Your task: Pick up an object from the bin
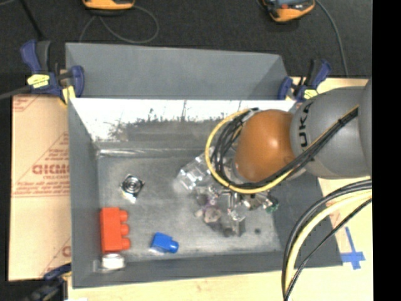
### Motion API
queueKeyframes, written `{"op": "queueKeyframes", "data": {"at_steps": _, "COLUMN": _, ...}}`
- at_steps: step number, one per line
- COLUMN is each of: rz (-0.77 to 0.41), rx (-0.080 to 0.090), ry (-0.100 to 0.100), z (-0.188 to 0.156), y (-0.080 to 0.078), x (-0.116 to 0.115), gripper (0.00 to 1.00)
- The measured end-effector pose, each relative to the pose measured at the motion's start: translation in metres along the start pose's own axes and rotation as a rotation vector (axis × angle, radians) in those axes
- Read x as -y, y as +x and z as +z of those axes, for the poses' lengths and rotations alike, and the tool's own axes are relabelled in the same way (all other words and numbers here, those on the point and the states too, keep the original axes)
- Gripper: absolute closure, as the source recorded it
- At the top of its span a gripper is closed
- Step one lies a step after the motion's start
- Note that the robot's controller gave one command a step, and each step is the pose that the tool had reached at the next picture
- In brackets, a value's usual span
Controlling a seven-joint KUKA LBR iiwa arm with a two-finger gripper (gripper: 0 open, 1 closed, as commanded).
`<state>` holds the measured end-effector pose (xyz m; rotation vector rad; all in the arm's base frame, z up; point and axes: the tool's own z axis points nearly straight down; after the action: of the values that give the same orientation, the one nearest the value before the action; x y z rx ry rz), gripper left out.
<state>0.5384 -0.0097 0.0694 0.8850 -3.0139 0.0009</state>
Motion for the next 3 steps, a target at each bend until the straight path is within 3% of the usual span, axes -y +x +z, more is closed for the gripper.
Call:
{"op": "queueKeyframes", "data": {"at_steps": 1, "rz": 0.0, "rx": 0.001, "ry": 0.002, "z": 0.0, "y": 0.0, "x": 0.001, "gripper": 0.0}}
{"op": "queueKeyframes", "data": {"at_steps": 2, "rz": 0.0, "rx": 0.003, "ry": 0.003, "z": -0.001, "y": -0.001, "x": 0.002, "gripper": 1.0}}
{"op": "queueKeyframes", "data": {"at_steps": 3, "rz": 0.004, "rx": 0.01, "ry": 0.006, "z": -0.104, "y": -0.003, "x": 0.004, "gripper": 1.0}}
